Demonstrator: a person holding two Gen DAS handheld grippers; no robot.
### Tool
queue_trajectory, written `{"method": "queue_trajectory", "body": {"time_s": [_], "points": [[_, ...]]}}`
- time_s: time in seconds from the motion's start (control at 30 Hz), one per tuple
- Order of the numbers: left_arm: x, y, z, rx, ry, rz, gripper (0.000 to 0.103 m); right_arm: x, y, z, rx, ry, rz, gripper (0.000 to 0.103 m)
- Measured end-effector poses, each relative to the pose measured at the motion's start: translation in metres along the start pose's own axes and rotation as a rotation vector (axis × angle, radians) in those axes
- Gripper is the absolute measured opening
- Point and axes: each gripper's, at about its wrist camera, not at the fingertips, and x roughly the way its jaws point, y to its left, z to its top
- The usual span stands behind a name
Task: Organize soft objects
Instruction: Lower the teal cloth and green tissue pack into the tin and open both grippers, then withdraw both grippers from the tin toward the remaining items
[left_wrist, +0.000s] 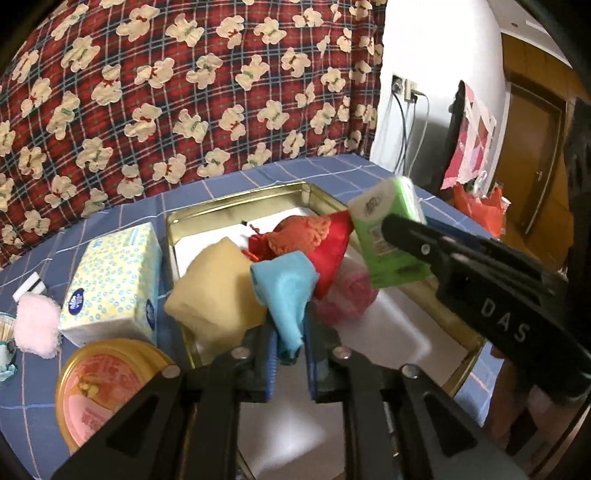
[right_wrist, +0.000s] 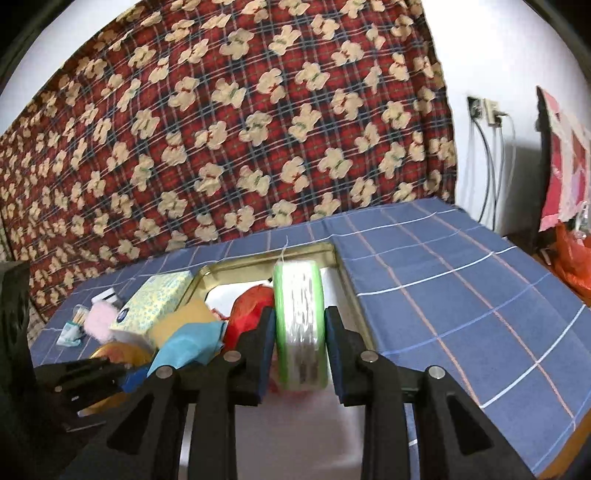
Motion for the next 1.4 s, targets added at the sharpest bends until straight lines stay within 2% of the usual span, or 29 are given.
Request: {"method": "queue_trajectory", "body": {"time_s": [0.03, 0.07, 0.1, 0.13, 0.17, 0.2, 0.37, 0.5, 0.63, 0.77, 0.87, 0.9, 0.97, 1.1, 1.2, 1.3, 1.4], "points": [[-0.001, -0.001, -0.001, 0.005, -0.003, 0.017, 0.026, -0.001, 0.0, 0.0, 0.005, -0.011, -0.008, 0.046], [-0.002, -0.003, -0.001, 0.013, -0.009, 0.023, 0.032, -0.004, 0.0, 0.0, 0.01, -0.023, -0.007, 0.062], [-0.006, -0.004, -0.001, 0.026, -0.024, 0.025, 0.041, -0.006, 0.0, 0.0, 0.014, -0.037, -0.004, 0.069], [-0.01, -0.005, -0.001, 0.033, -0.036, 0.03, 0.047, -0.01, 0.0, 0.0, 0.016, -0.055, -0.002, 0.069], [-0.016, -0.005, 0.0, 0.038, -0.054, 0.045, 0.06, -0.014, 0.001, 0.001, 0.012, -0.07, -0.005, 0.069], [-0.021, -0.004, 0.0, 0.039, -0.073, 0.056, 0.067, -0.018, 0.003, 0.002, 0.008, -0.083, -0.008, 0.069], [-0.045, 0.012, 0.0, 0.011, -0.139, 0.089, 0.067, -0.027, 0.012, 0.005, 0.011, -0.112, 0.04, 0.069], [-0.06, 0.042, -0.005, -0.037, -0.171, 0.138, 0.068, -0.027, 0.031, 0.005, -0.01, -0.114, 0.137, 0.069], [-0.072, 0.08, -0.012, -0.095, -0.19, 0.2, 0.069, -0.02, 0.07, 0.006, -0.087, -0.084, 0.238, 0.069], [-0.085, 0.13, -0.022, -0.164, -0.197, 0.307, 0.069, -0.01, 0.11, 0.009, -0.129, -0.04, 0.348, 0.069], [-0.092, 0.167, -0.029, -0.201, -0.202, 0.425, 0.069, 0.003, 0.144, 0.017, -0.166, -0.002, 0.416, 0.069], [-0.093, 0.186, -0.033, -0.224, -0.194, 0.485, 0.07, 0.008, 0.154, 0.02, -0.176, 0.013, 0.432, 0.069], [-0.092, 0.218, -0.038, -0.27, -0.162, 0.555, 0.07, 0.022, 0.183, 0.028, -0.219, 0.051, 0.459, 0.069], [-0.086, 0.28, -0.054, -0.37, -0.096, 0.644, 0.07, 0.054, 0.223, 0.035, -0.259, 0.147, 0.479, 0.069], [-0.08, 0.304, -0.063, -0.416, -0.059, 0.67, 0.07, 0.084, 0.251, 0.031, -0.293, 0.228, 0.467, 0.069], [-0.072, 0.309, -0.07, -0.443, -0.042, 0.626, 0.071, 0.112, 0.271, 0.021, -0.329, 0.309, 0.481, 0.069], [-0.064, 0.307, -0.072, -0.431, -0.035, 0.593, 0.072, 0.131, 0.284, 0.014, -0.376, 0.348, 0.513, 0.069]]}}
